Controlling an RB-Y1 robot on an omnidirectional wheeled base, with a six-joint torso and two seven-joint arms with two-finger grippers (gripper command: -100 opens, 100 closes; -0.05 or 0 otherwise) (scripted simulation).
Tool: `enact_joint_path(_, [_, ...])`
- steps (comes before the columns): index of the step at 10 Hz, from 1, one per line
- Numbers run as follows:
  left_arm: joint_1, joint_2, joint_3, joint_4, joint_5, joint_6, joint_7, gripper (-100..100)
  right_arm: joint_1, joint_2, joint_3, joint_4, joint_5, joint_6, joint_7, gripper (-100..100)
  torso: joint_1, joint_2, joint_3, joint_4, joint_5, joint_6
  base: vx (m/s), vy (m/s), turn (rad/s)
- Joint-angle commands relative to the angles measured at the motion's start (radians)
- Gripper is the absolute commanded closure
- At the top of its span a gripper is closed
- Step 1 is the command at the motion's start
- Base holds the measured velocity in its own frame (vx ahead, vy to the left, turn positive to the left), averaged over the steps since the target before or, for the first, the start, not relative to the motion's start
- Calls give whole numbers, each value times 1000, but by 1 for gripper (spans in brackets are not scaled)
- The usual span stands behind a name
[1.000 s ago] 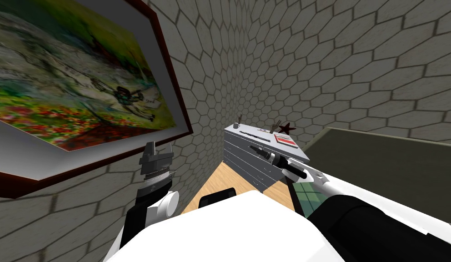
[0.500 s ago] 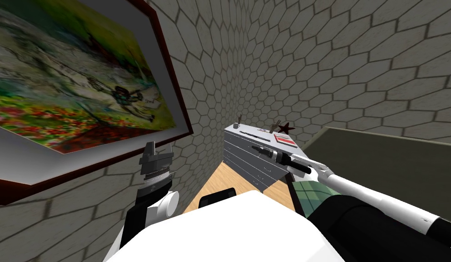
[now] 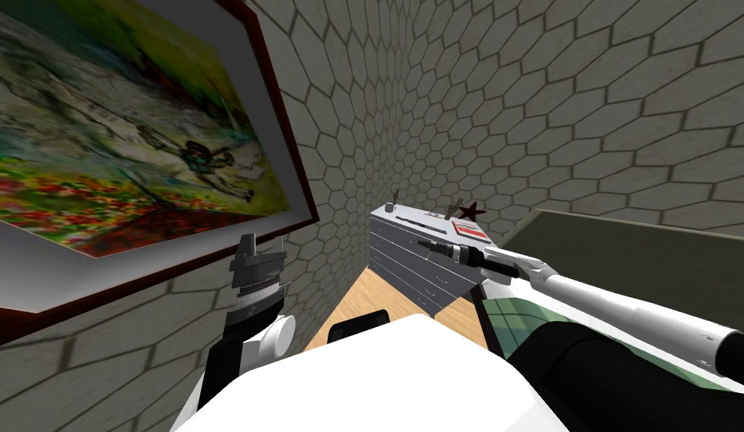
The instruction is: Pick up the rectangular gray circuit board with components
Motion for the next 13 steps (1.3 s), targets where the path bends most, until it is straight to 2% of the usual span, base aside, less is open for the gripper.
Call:
enact_joint_path(1, [0,0,0,0,0,0,0,0,6,-50,-1,13,-3,-4,-8,-100,0,0,0,0,0,0,24,18,-22])
enact_joint_path(2, [0,0,0,0,0,0,0,0,6,-80,-1,13,-3,-4,-8,-100,0,0,0,0,0,0,9,7,6])
enact_joint_path(3, [0,0,0,0,0,0,0,0,19,-111,2,45,-6,-16,-19,-100,0,0,0,0,0,0,23,9,-13])
enact_joint_path(5, [0,0,0,0,0,0,0,0,19,-175,2,45,-6,-16,-19,-100,0,0,0,0,0,0,18,6,-9])
enact_joint_path(6, [0,0,0,0,0,0,0,0,33,-206,7,76,-9,-27,-28,-100,0,0,0,0,0,0,32,2,-12])
enact_joint_path(8, [0,0,0,0,0,0,0,0,33,-264,7,76,-9,-27,-28,-100,-1,-1,-1,0,0,0,25,3,-5])
enact_joint_path(9, [0,0,0,0,0,0,0,0,48,-297,13,106,-11,-39,-37,-100,0,0,0,0,0,0,29,-1,-6])
enact_joint_path(11, [0,0,0,0,0,0,0,0,48,-352,13,106,-11,-39,-37,-100,-1,-1,-1,0,0,0,24,1,-3])
enact_joint_path(12, [0,0,0,0,0,0,0,0,63,-385,20,135,-14,-50,-45,-100,-1,0,0,0,0,0,32,-10,-1])
enact_joint_path(13, [0,0,0,0,0,0,0,0,63,-416,20,135,-14,-50,-45,-100,-1,-1,0,0,0,0,37,-11,-4])
